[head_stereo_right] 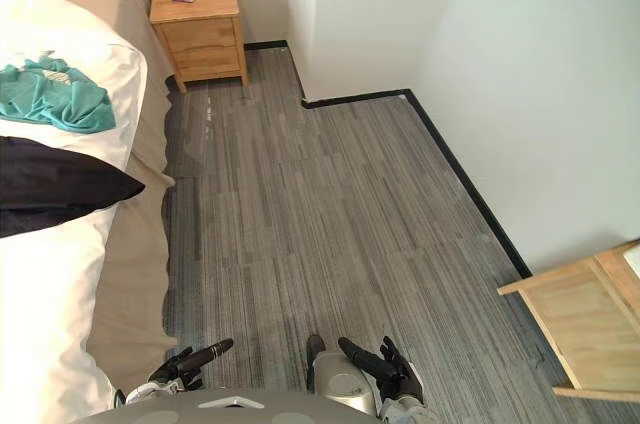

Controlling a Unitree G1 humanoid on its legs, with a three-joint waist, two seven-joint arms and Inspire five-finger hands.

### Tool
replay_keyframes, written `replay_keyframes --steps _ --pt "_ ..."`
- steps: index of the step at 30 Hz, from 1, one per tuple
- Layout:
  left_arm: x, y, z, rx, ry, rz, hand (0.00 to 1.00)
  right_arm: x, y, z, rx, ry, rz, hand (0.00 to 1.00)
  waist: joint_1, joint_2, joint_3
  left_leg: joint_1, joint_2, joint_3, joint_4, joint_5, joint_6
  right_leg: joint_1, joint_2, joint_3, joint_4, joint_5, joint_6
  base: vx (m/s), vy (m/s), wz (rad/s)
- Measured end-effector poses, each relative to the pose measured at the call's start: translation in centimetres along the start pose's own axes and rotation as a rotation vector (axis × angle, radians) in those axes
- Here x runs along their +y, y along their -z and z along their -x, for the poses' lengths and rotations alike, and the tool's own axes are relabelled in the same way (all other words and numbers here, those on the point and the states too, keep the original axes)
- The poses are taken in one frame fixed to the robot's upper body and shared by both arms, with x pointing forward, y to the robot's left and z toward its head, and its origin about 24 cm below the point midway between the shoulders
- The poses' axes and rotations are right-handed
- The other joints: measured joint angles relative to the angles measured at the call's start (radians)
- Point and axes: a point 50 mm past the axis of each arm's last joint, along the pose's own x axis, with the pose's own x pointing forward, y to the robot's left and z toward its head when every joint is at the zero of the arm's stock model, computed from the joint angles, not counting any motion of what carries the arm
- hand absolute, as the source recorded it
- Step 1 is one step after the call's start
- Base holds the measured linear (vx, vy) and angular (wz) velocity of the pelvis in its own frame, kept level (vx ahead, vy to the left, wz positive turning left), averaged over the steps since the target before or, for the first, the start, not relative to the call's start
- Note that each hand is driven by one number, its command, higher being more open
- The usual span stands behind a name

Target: Tidy up the quilt and then pick up the clothes from the bed and put them into the laundry hamper

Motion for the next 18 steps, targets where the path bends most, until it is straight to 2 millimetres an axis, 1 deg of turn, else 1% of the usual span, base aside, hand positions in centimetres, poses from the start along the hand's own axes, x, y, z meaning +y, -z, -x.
replay_keyframes --steps 1,2,3,4,5,6,7,8,9,10,11,13,14,15,16,17,18 --pt "0.1 -0.2 0.0 -0.01 -0.01 -0.003 1.0 0.1 -0.2 -0.1 -0.007 -0.005 -0.016 1.0 0.007 0.002 0.006 -0.006 0.008 0.008 0.015 -0.02 -0.01 -0.018 -0.014 -0.04 0.052 -0.036 -0.006 0.07 -0.097 0.03" --pt "0.2 -0.3 0.0 -0.01 -0.014 -0.004 1.0 0.2 -0.2 -0.1 -0.01 -0.009 -0.019 1.0 0.01 0.0 0.006 -0.011 0.015 0.011 0.03 -0.032 -0.018 -0.025 -0.014 -0.05 0.076 -0.051 -0.01 0.11 -0.136 -0.1" --pt "0.2 -0.4 0.0 -0.012 -0.019 -0.006 1.0 0.3 -0.5 -0.2 -0.019 -0.017 -0.023 1.0 0.01 -0.003 0.012 -0.011 0.031 0.013 0.055 -0.05 -0.033 -0.035 -0.004 -0.052 0.113 -0.085 -0.021 0.14 -0.174 -0.06" --pt "0.3 -0.4 0.0 -0.012 -0.023 -0.007 1.0 0.4 -0.7 -0.3 -0.025 -0.02 -0.027 1.0 0.008 0.0 0.021 -0.015 0.042 0.021 0.088 -0.055 -0.043 -0.044 0.0 -0.053 0.136 -0.109 -0.027 0.16 -0.236 -0.04" --pt "0.2 -0.6 -0.1 -0.017 -0.022 -0.008 1.0 0.6 -0.9 -0.5 -0.029 -0.029 -0.024 1.0 0.003 -0.009 0.03 -0.058 0.057 0.04 0.204 -0.05 -0.052 -0.037 0.0 -0.051 0.144 -0.122 -0.037 0.17 -0.294 -0.04" --pt "0.1 -1.0 -0.1 -0.035 -0.02 -0.01 1.0 0.6 -1.0 -0.5 -0.034 -0.035 -0.021 1.0 -0.005 -0.006 0.031 -0.113 0.076 0.047 0.331 -0.041 -0.066 -0.026 0.004 -0.049 0.137 -0.122 -0.041 0.21 -0.32 -0.12" --pt "-0.1 -1.4 -0.1 -0.057 -0.012 -0.007 1.0 0.4 -1.5 -0.5 -0.045 -0.041 -0.004 1.0 -0.01 0.016 0.044 -0.196 0.114 0.043 0.532 -0.004 -0.055 0.003 0.02 -0.043 0.126 -0.124 -0.052 0.24 -0.274 -0.19" --pt "-0.2 -1.5 -0.1 -0.062 -0.01 -0.006 1.0 0.0 -1.8 -0.5 -0.049 -0.039 0.007 1.0 -0.012 0.029 0.054 -0.264 0.151 0.028 0.691 0.063 -0.03 0.033 0.039 -0.036 0.108 -0.126 -0.06 0.29 -0.202 -0.27" --pt "-0.3 -1.4 -0.1 -0.068 -0.008 -0.004 1.0 0.0 -1.8 -0.5 -0.046 -0.041 0.013 1.0 -0.014 0.04 0.059 -0.323 0.172 0.007 0.82 0.065 -0.021 0.067 0.047 -0.026 0.089 -0.127 -0.072 0.25 -0.121 -0.3" --pt "-0.4 -1.7 -0.1 -0.085 -0.004 -0.004 1.0 -0.1 -1.7 -0.4 -0.041 -0.037 0.013 1.0 -0.014 0.042 0.06 -0.367 0.169 -0.009 0.906 0.05 -0.012 0.105 0.049 -0.015 0.066 -0.129 -0.076 0.32 -0.128 -0.28" --pt "-0.5 -1.8 -0.1 -0.093 0.001 -0.006 1.0 -0.4 -1.6 -0.3 -0.033 -0.03 0.015 1.0 -0.016 0.034 0.066 -0.404 0.141 -0.026 0.955 0.037 -0.011 0.165 0.046 -0.003 0.03 -0.13 -0.077 0.31 -0.103 -0.28" --pt "-0.6 -2.0 0.0 -0.102 0.017 -0.009 1.0 -0.3 -1.5 -0.3 -0.029 -0.033 0.013 1.0 -0.011 0.023 0.074 -0.441 0.091 -0.033 0.942 0.016 -0.002 0.231 0.041 0.016 -0.011 -0.133 -0.082 0.32 -0.052 -0.29" --pt "-0.6 -2.4 0.0 -0.12 0.035 0.004 1.0 0.2 -1.6 -0.5 -0.034 -0.043 0.003 1.0 -0.006 0.013 0.087 -0.481 0.041 -0.021 0.883 -0.005 0.008 0.278 0.037 0.038 -0.04 -0.135 -0.084 0.23 0.012 -0.36" --pt "-0.6 -2.6 0.0 -0.127 0.038 0.011 1.0 0.3 -1.8 -0.6 -0.038 -0.044 -0.004 1.0 -0.004 0.01 0.093 -0.492 0.022 -0.009 0.837 -0.015 0.01 0.293 0.032 0.046 -0.048 -0.135 -0.084 0.35 0.057 -0.51" --pt "-0.7 -2.8 0.0 -0.135 0.042 0.013 1.0 0.6 -2.0 -0.8 -0.048 -0.048 -0.017 1.0 0.0 0.005 0.1 -0.511 -0.008 0.03 0.723 -0.018 0.018 0.316 0.022 0.064 -0.069 -0.135 -0.083 0.25 0.059 -0.5" --pt "-0.7 -2.9 0.0 -0.141 0.042 0.022 1.0 0.8 -2.0 -0.8 -0.049 -0.052 -0.021 1.0 0.002 0.003 0.106 -0.523 -0.032 0.058 0.583 -0.004 0.038 0.339 0.01 0.073 -0.092 -0.137 -0.081 0.4 0.098 -0.48" --pt "-0.7 -3.0 0.0 -0.146 0.041 0.029 1.0 0.9 -1.8 -0.8 -0.047 -0.053 -0.024 1.0 0.005 -0.001 0.109 -0.524 -0.042 0.068 0.513 0.012 0.044 0.352 0.001 0.079 -0.103 -0.144 -0.075 0.36 0.093 -0.37"
